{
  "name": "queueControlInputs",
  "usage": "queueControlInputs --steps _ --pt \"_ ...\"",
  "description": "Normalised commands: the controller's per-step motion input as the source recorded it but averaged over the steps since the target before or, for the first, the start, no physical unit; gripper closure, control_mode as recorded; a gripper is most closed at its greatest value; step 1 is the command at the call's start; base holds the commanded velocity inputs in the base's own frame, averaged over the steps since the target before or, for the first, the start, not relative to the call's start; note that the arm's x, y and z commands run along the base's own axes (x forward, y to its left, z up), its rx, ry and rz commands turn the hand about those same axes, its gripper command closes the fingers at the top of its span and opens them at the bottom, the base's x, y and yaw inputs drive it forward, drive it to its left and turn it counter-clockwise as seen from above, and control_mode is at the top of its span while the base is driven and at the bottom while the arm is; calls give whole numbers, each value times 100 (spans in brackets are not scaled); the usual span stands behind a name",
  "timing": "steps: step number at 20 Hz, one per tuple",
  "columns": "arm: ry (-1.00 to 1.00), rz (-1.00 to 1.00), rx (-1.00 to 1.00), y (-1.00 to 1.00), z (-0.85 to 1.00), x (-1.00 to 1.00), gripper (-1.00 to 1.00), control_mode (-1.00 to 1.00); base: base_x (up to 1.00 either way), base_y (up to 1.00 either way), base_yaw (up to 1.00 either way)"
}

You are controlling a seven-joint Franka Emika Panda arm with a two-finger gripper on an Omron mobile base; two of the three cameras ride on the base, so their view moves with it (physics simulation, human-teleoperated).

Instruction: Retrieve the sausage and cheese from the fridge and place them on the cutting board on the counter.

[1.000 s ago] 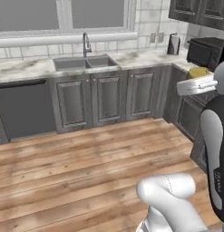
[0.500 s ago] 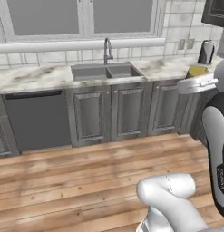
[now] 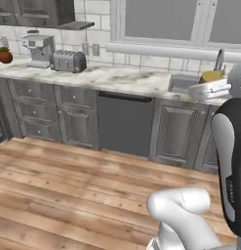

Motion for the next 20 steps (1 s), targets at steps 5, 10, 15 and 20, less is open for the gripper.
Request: queueControlInputs --steps 5,10,15,20 --pt "0 0 0 0 0 0 100 100 35 26 96" --pt "0 0 0 0 0 0 100 100 91 35 74" --pt "0 0 0 0 0 0 100 100 99 13 77" --pt "0 0 0 0 0 0 100 100 100 -17 81"
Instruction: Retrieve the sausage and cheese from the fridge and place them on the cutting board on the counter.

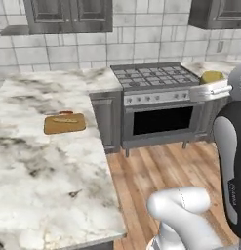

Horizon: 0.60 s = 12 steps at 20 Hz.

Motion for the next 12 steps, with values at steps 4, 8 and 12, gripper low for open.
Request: queueControlInputs --steps 4,8,12 --pt "0 0 0 0 0 0 100 100 64 -42 83" --pt "0 0 0 0 0 0 100 100 44 -69 76" --pt "0 0 0 0 0 0 100 100 29 -94 65"
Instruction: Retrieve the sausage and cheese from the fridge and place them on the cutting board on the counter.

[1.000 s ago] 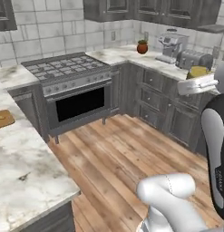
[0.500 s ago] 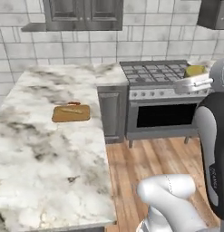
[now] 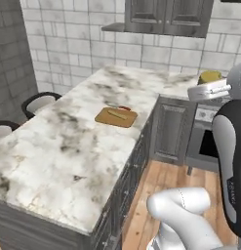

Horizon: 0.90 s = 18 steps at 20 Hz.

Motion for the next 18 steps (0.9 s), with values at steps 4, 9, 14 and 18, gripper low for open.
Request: queueControlInputs --steps 4,9,14,18 --pt "0 0 0 0 0 0 100 100 36 -100 47" --pt "0 0 0 0 0 0 100 100 22 -100 27" --pt "0 0 0 0 0 0 100 100 75 -88 35" --pt "0 0 0 0 0 0 100 100 100 -99 47"
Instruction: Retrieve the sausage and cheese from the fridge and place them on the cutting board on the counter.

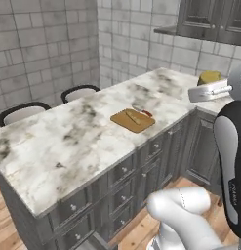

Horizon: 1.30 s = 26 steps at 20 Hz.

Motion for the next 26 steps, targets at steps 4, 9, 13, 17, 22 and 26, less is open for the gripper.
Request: queueControlInputs --steps 4,9,13,17,22,26 --pt "0 0 0 0 0 0 100 100 97 -99 49" --pt "0 0 0 0 0 0 100 100 60 -77 41" --pt "0 0 0 0 0 0 100 100 34 -39 21" --pt "0 0 0 0 0 0 100 100 26 1 3" --pt "0 0 0 0 0 0 100 100 58 0 4" --pt "0 0 0 0 0 0 100 100 96 0 12"
